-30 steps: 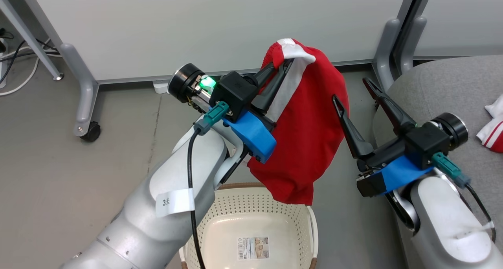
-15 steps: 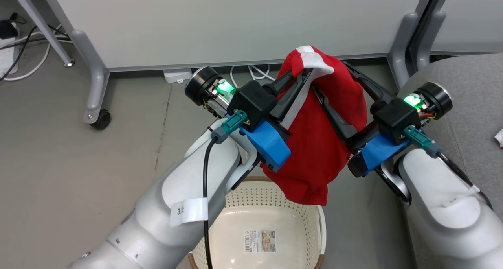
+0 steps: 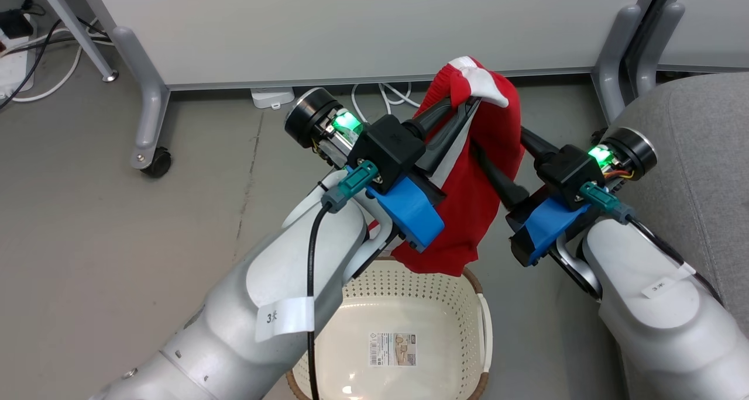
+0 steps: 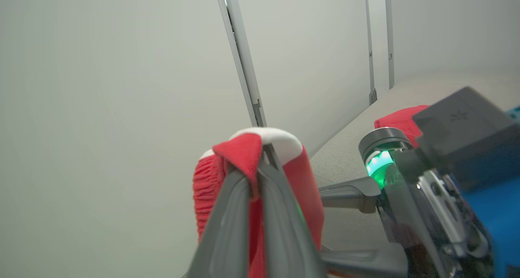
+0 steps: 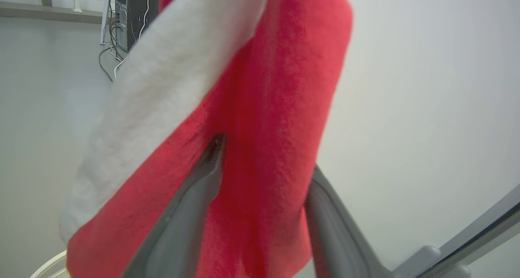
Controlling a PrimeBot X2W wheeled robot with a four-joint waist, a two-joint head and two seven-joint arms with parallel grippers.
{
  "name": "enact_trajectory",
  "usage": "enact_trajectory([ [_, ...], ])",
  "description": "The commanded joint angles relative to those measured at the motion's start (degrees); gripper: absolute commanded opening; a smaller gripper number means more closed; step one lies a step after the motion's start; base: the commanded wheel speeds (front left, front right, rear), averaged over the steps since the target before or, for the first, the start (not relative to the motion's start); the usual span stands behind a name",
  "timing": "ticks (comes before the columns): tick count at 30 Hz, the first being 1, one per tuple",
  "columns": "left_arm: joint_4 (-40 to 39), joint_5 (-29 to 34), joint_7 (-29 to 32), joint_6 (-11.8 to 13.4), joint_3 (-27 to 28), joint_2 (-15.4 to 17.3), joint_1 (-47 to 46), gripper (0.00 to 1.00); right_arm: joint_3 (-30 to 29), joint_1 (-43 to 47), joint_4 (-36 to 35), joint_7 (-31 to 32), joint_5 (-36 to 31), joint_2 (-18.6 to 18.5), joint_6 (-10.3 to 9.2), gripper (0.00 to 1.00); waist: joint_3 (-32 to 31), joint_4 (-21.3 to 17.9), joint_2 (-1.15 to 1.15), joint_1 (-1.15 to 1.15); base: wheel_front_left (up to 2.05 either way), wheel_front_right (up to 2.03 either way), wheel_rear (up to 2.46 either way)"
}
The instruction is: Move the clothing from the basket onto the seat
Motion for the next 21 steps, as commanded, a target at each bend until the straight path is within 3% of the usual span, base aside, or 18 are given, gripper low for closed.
enact_trajectory([
  [1, -0.2, 0.2, -0.3, -0.1, 0.2, -0.1, -0.7, 0.00, 0.1, -1.2, 0.2, -0.2, 0.3, 0.2, 0.01, 0.00, 0.1, 0.0, 0.00, 0.00, 0.00, 0.00, 0.00],
  [21, 0.6, 0.5, -0.3, -0.1, 0.4, -0.2, -0.9, 0.00, 0.0, -0.3, -0.7, -0.2, 1.2, -0.1, 0.01, 0.00, 0.4, -0.4, 0.00, 0.00, 0.00, 0.00, 0.00],
])
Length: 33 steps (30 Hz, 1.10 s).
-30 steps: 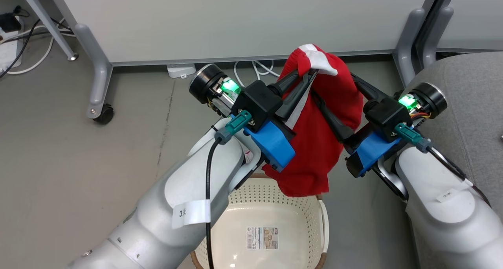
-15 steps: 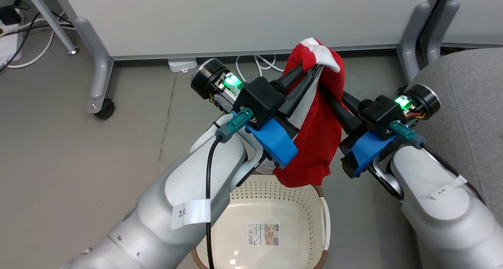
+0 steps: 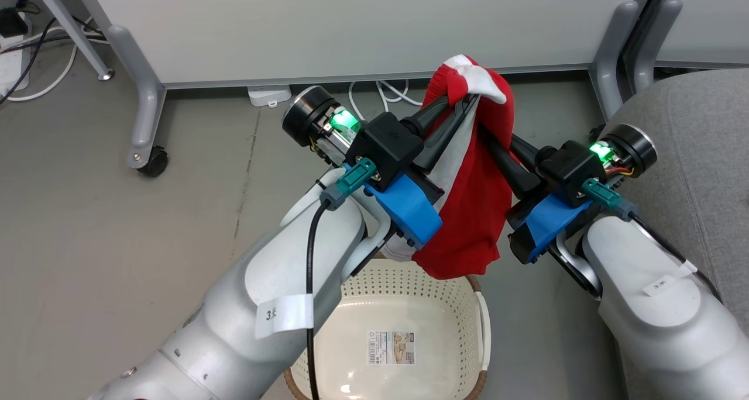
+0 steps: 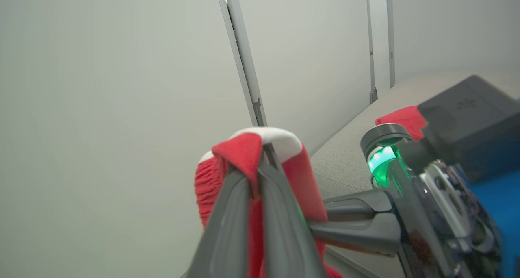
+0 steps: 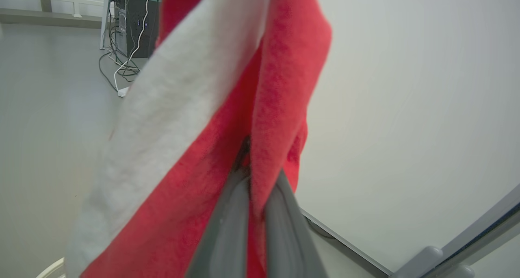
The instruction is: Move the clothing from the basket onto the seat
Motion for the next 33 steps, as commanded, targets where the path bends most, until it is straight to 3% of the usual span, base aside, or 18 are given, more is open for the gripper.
enact_trajectory([
  [1, 0.1, 0.2, -0.3, -0.1, 0.0, -0.1, -0.6, 0.00, -0.1, 0.2, -0.3, -0.2, 0.2, -0.1, 0.01, 0.00, 0.0, 0.0, 0.00, 0.00, 0.00, 0.00, 0.00],
  [6, 0.3, 0.1, -0.3, -0.1, 0.2, -0.1, -0.3, 0.00, -0.5, 0.7, -0.6, -0.2, 0.3, -0.1, 0.01, 0.00, 0.1, -0.1, 0.00, 0.00, 0.00, 0.00, 0.00],
  [7, 0.4, 0.0, -0.3, -0.1, 0.4, -0.1, -0.2, 0.29, -0.7, 0.8, -0.7, -0.2, 0.3, -0.1, 0.01, 0.00, 0.1, -0.1, 0.00, 0.00, 0.00, 0.00, 0.00],
  [8, 0.7, 0.0, -0.3, 0.0, 0.4, -0.1, 0.0, 1.00, -0.8, 0.9, -0.8, -0.2, 0.3, -0.1, 0.01, 0.00, 0.1, -0.1, 0.00, 0.00, 0.00, 0.00, 0.00],
  [33, 2.3, 1.7, -0.3, 0.0, 0.6, 0.1, 3.3, 1.00, -10.4, 4.6, -4.1, -0.2, -0.6, 1.0, 0.01, 0.00, 3.0, -2.6, 0.00, 0.00, 0.00, 0.00, 0.00],
])
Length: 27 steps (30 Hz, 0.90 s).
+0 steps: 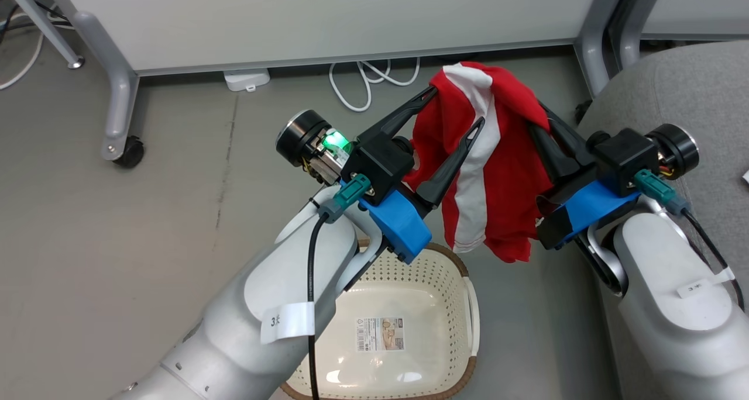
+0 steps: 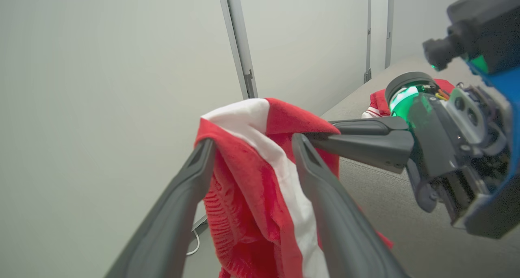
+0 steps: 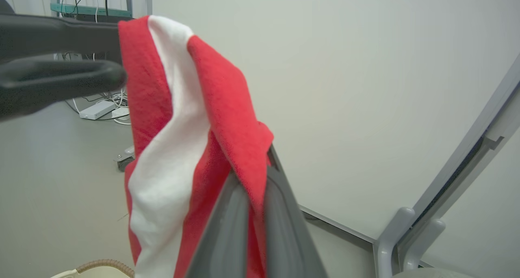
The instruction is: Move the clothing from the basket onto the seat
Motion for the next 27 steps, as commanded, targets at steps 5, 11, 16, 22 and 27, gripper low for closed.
enact_trajectory([
  [5, 0.3, 0.6, -0.3, 0.0, -0.1, 0.4, 0.9, 1.00, -2.2, 1.3, -1.5, -0.2, -0.4, 0.4, 0.01, 0.00, 1.4, -1.5, 0.00, 0.00, 0.00, 0.00, 0.00],
  [11, 0.4, 0.9, -0.3, 0.0, 0.0, 0.9, 1.0, 1.00, -5.5, 2.8, -3.4, -0.2, -0.6, 1.1, 0.01, 0.00, 2.8, -3.5, 0.00, 0.00, 0.00, 0.00, 0.00],
  [16, 0.3, 1.2, -0.3, -0.1, -0.1, 1.4, 0.9, 1.00, -8.1, 4.1, -5.0, -0.2, -0.8, 1.9, 0.01, 0.00, 3.8, -5.6, 0.00, 0.00, 0.00, 0.00, 0.00],
  [22, 0.1, 1.4, -0.3, -0.1, -0.7, 1.5, 0.2, 1.00, -11.7, 5.9, -6.9, -0.2, -1.1, 2.9, 0.01, 0.00, 5.0, -8.3, 0.00, 0.00, 0.00, 0.00, 0.00],
  [27, 0.2, 1.5, -0.3, -0.1, -1.2, 1.8, -0.5, 1.00, -14.7, 7.5, -8.3, -0.2, -1.1, 3.8, 0.01, 0.00, 6.2, -10.8, 0.00, 0.00, 0.00, 0.00, 0.00],
])
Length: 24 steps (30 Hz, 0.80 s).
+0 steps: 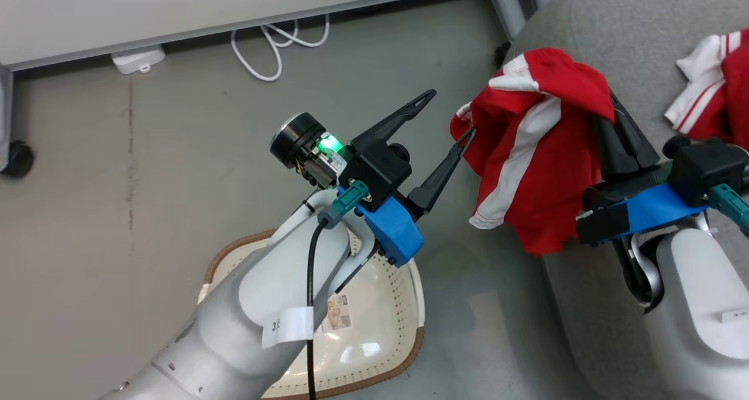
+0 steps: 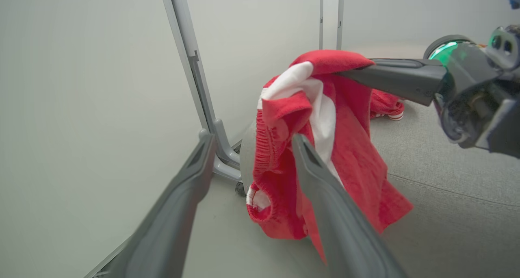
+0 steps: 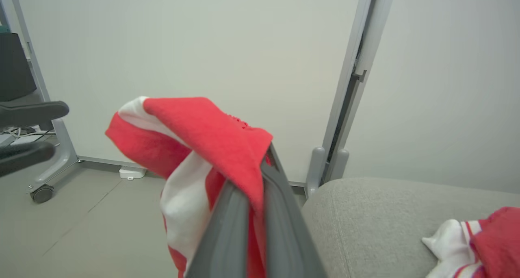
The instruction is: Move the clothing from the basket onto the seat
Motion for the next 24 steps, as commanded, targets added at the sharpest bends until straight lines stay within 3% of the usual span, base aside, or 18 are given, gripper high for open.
enact_trajectory([
  [1, 0.0, 0.1, -0.3, -0.1, 0.0, 0.3, -0.6, 1.00, -0.3, 0.8, -0.4, -0.2, -0.5, 0.3, 0.01, 0.00, 0.6, -1.1, 0.00, 0.00, 0.00, 0.00, 0.00],
  [24, 0.9, -1.4, -0.3, -0.1, -5.6, 0.1, -1.1, 1.00, -12.0, 9.5, -5.0, -0.2, -0.5, 4.2, 0.01, 0.00, 2.3, -10.2, 0.00, 0.00, 0.00, 0.00, 0.00],
])
